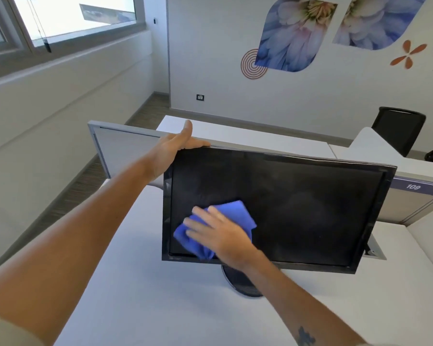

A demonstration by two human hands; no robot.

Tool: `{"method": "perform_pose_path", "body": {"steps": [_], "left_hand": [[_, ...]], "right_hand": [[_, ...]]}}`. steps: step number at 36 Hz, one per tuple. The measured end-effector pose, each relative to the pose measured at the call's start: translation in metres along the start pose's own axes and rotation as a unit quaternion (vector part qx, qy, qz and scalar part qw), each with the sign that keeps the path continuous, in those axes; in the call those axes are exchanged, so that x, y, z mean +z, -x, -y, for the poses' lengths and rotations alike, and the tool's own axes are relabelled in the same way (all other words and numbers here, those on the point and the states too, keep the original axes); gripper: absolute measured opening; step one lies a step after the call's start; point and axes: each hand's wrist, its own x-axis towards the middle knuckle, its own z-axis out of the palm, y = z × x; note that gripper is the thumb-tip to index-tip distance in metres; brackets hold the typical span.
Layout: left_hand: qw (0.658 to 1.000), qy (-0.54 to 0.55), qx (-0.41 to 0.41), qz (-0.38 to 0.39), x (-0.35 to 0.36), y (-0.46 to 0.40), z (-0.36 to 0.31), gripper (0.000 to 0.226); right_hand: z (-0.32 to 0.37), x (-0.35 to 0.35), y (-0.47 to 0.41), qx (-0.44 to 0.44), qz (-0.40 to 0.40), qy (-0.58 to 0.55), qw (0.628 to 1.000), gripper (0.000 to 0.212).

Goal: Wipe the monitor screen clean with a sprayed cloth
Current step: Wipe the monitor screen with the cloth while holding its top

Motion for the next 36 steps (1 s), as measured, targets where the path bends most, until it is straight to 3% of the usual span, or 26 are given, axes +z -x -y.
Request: {"method": "perform_pose_path", "body": {"steps": [5,9,12,16,22,29,33,36], "left_hand": [[1.000,-0.011,0.004,-0.003,0.002,-0.002,-0.003,0.091],[0.999,-0.030,0.010,-0.003,0.002,-0.003,-0.001,0.092],[1.000,-0.028,-0.002,-0.004,-0.002,-0.002,0.001,0.094],[0.999,-0.034,-0.019,-0.007,-0.002,-0.002,0.002,0.092],[0.999,-0.039,-0.025,-0.011,0.000,0.000,-0.002,0.091],[0.997,-0.071,-0.006,-0.016,0.003,0.003,-0.004,0.084],[0.997,-0.069,-0.010,-0.014,0.005,0.004,-0.007,0.083],[0.998,-0.066,-0.010,-0.016,0.004,0.004,-0.007,0.082]], "right_hand": [[-0.060,-0.037,-0.026,0.210,-0.216,-0.012,0.953,0.037],[-0.062,-0.037,-0.045,0.263,-0.260,-0.051,0.928,0.041],[-0.037,-0.022,-0.046,0.229,-0.209,-0.092,0.946,0.045],[0.011,0.004,-0.039,0.125,-0.052,-0.091,0.987,0.047],[0.078,0.029,-0.010,0.083,0.099,-0.081,0.988,0.048],[0.105,0.011,-0.006,0.175,0.122,-0.154,0.965,0.017],[0.107,0.002,-0.018,0.248,0.103,-0.154,0.951,0.030],[0.117,0.002,-0.024,0.236,0.129,-0.113,0.957,0.032]]}}
